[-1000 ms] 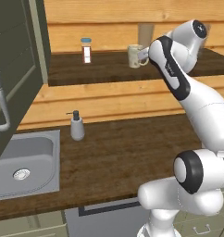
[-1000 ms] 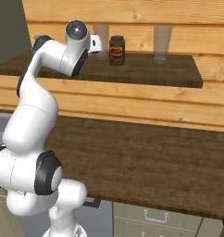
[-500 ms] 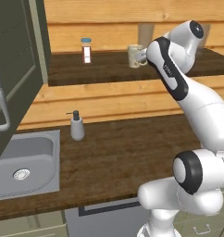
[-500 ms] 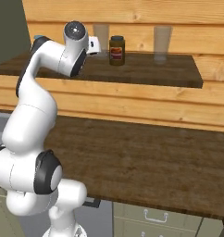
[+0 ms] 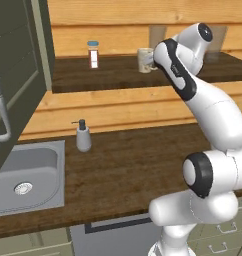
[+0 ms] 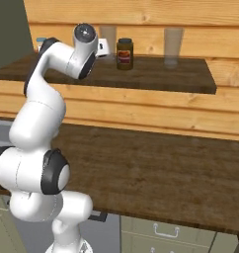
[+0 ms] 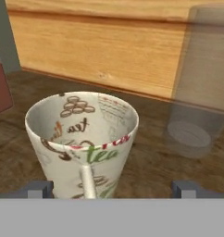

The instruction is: Gather all objects into one cabinet and sort the glasses and bowls to opposite sides.

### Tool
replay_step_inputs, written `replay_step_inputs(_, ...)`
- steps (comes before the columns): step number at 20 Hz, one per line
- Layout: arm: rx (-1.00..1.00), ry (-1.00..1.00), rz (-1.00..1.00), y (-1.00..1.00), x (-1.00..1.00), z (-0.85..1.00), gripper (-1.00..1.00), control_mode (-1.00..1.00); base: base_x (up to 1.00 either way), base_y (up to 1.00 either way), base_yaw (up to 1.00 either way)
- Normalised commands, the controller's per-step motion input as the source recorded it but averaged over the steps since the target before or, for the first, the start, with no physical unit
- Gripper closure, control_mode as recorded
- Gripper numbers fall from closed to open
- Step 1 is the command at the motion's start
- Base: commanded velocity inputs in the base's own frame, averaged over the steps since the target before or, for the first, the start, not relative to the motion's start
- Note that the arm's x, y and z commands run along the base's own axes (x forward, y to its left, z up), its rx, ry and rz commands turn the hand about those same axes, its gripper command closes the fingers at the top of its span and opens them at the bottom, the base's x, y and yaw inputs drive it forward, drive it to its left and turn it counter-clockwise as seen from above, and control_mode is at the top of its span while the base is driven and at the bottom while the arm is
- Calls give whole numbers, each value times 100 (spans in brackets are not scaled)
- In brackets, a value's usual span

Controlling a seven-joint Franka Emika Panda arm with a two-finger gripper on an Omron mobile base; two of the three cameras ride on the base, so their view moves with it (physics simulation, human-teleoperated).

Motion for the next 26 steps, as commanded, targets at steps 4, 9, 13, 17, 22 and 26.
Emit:
replay_step_inputs(4,0,0,4,0,10,-1,100,-100,0,0,0)
replay_step_inputs(9,0,0,1,0,4,0,100,-100,0,0,0)
replay_step_inputs(13,0,0,0,0,0,0,100,-100,0,0,0)
replay_step_inputs(17,-3,-5,0,0,0,0,100,-100,0,0,0)
replay_step_inputs(22,-4,-11,0,0,-8,2,100,-100,0,0,0)
replay_step_inputs(26,-13,-29,0,10,-28,24,100,-100,0,0,0)
